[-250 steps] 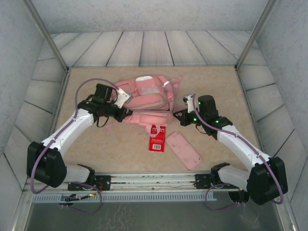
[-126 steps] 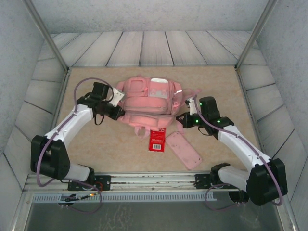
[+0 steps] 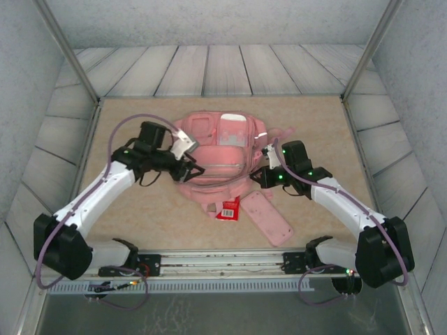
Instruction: Pack the student bag
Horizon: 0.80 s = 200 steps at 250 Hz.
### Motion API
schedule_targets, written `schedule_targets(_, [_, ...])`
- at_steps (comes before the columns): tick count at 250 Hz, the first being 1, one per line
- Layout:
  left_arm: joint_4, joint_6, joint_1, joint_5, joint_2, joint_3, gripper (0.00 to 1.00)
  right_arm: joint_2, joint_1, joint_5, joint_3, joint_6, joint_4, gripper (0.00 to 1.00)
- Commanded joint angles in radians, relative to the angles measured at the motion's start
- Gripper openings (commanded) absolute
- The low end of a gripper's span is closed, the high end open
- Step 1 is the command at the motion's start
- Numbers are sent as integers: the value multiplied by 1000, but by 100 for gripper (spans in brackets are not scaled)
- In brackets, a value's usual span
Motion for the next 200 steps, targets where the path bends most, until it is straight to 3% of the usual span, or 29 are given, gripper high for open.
schedule_targets(1, [50,-26,-69,77,121,75,59,-10,6,-54,43,-2,52,0])
schedule_targets(66, [70,-29,-168,84,410,265,53,-37,6,-49,36,-4,63,0])
schedule_targets(136, [65,-10,-207,157,560,345,52,-56,6,-48,21,0,72,0])
schedule_targets(173, [60,-13,-227,199,596,359,42,-63,6,-34,17,1,77,0])
schedule_targets(200, [51,-15,-233,210,601,355,27,-69,5,-12,16,11,85,0])
